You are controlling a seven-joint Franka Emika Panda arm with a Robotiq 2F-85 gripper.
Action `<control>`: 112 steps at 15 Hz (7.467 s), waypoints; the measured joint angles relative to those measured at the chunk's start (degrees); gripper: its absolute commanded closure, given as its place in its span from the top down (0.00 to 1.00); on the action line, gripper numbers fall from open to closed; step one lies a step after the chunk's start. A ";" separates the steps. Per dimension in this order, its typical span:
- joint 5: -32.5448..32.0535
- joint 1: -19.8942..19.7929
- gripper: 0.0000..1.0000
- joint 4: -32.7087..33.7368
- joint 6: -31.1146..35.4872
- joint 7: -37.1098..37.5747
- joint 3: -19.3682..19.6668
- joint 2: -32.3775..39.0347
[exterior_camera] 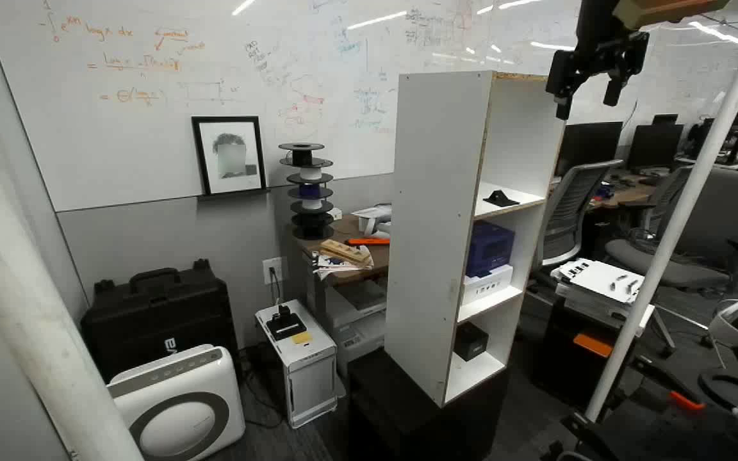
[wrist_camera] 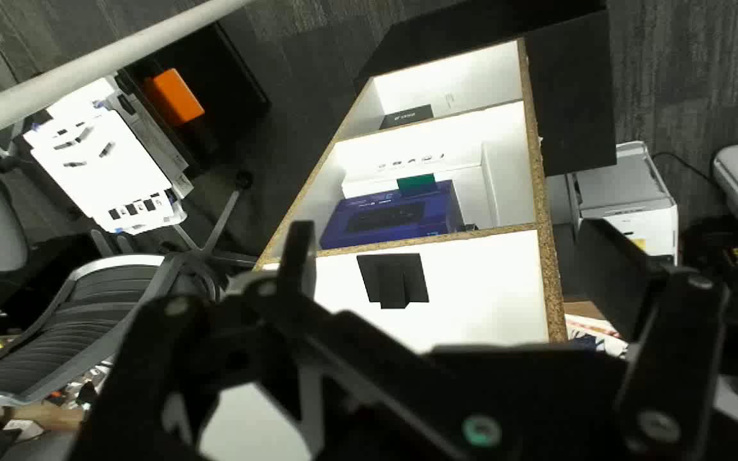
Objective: Put the black object on top of the shelf.
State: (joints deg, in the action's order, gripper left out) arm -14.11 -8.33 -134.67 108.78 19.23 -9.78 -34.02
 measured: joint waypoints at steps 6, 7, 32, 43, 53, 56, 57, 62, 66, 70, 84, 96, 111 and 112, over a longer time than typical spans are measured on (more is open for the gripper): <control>0.00 0.00 1.00 0.82 0.04 0.00 0.00 -0.38; 0.00 0.00 1.00 0.82 0.04 0.00 0.00 -0.36; 0.00 2.20 1.00 -4.58 14.77 -4.33 5.59 -0.24; 18.97 23.05 1.00 -15.32 48.91 -47.16 38.53 10.89; 27.88 25.46 1.00 -9.87 57.40 -41.12 42.51 26.76; 27.88 25.44 1.00 -7.31 57.53 -36.98 42.51 31.02; 27.88 25.44 1.00 -6.40 57.53 -35.83 42.52 32.22; 27.04 25.43 1.00 -2.06 57.53 -31.71 42.79 37.05; 21.02 14.47 1.00 1.37 57.54 -24.67 32.36 40.53; 16.96 11.14 1.00 4.42 57.58 -18.06 29.79 43.98; 14.88 14.30 1.00 10.05 57.29 -6.19 32.05 49.11; 13.66 18.52 1.00 13.11 57.39 1.36 35.51 52.15; 10.76 14.47 1.00 10.80 57.68 -5.58 26.26 48.59; 10.76 14.46 1.00 10.65 57.68 -5.58 26.39 48.51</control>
State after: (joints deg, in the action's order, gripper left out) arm -3.35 6.14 -124.03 166.46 13.64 16.62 14.49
